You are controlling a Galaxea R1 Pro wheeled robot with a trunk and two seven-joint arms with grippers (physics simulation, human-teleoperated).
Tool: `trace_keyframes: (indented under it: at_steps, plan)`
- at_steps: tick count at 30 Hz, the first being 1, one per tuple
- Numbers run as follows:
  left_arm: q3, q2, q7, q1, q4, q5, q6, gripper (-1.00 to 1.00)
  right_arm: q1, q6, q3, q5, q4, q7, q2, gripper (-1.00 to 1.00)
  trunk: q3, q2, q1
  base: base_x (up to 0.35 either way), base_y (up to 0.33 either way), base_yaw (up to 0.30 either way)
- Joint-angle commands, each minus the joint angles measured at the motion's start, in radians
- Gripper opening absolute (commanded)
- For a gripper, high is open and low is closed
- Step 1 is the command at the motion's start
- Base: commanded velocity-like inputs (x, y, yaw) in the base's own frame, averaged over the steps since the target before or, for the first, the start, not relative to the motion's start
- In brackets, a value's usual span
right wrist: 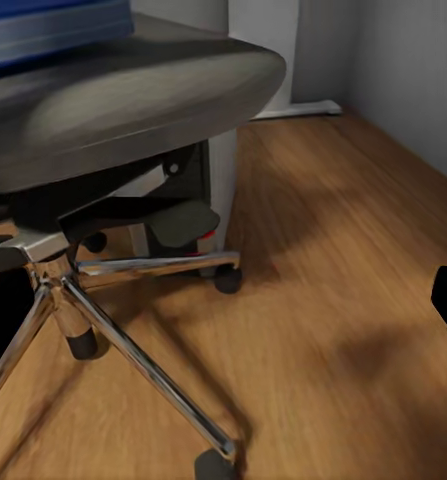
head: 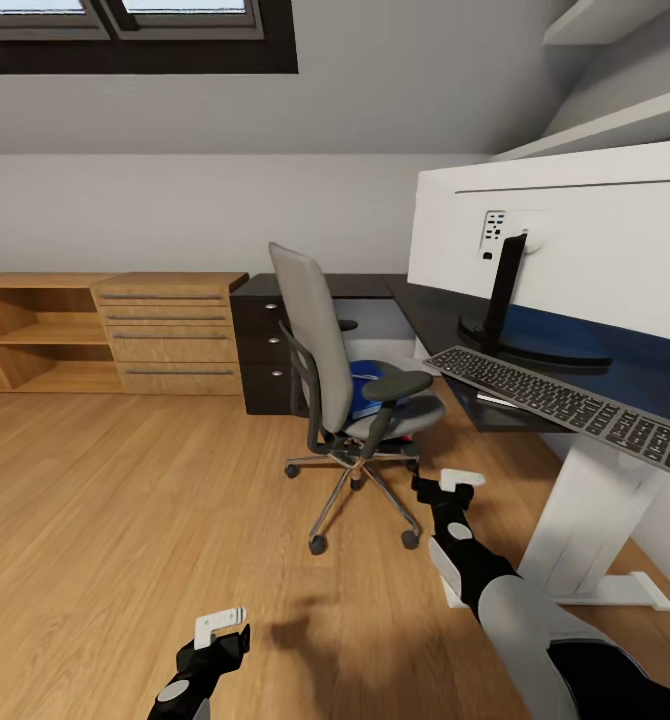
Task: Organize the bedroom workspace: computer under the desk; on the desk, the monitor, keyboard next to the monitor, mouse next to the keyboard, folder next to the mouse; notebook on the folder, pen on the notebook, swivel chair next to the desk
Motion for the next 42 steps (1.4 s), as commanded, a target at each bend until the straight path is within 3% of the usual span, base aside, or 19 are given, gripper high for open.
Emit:
trace_keyframes:
  at_steps: [1, 17, 27, 42]
  plan:
    - [-0.001, 0.0, 0.004, 0.0, -0.001, 0.009, 0.0, 1.0, -0.001, -0.004, -0.001, -0.001, 0.001, -0.002, 0.0, 1.0, -0.001, 0.0, 0.0, 0.0, 0.0, 0.0]
    - [-0.001, 0.0, 0.003, 0.0, 0.025, 0.011, -0.025, 1.0, -0.005, -0.021, -0.031, -0.003, 0.003, -0.002, -0.015, 1.0, -0.001, 0.0, 0.0, 0.039, 0.0, 0.0]
    - [-0.001, 0.0, 0.003, 0.0, 0.03, 0.011, -0.061, 1.0, -0.004, -0.054, -0.031, -0.001, 0.004, 0.001, -0.02, 1.0, -0.001, 0.0, 0.0, 0.267, 0.0, 0.0]
    - [-0.001, 0.0, 0.002, 0.0, 0.03, 0.011, -0.066, 1.0, -0.003, -0.078, -0.031, 0.0, 0.005, 0.003, -0.023, 1.0, -0.001, 0.0, 0.0, 0.059, 0.0, 0.0]
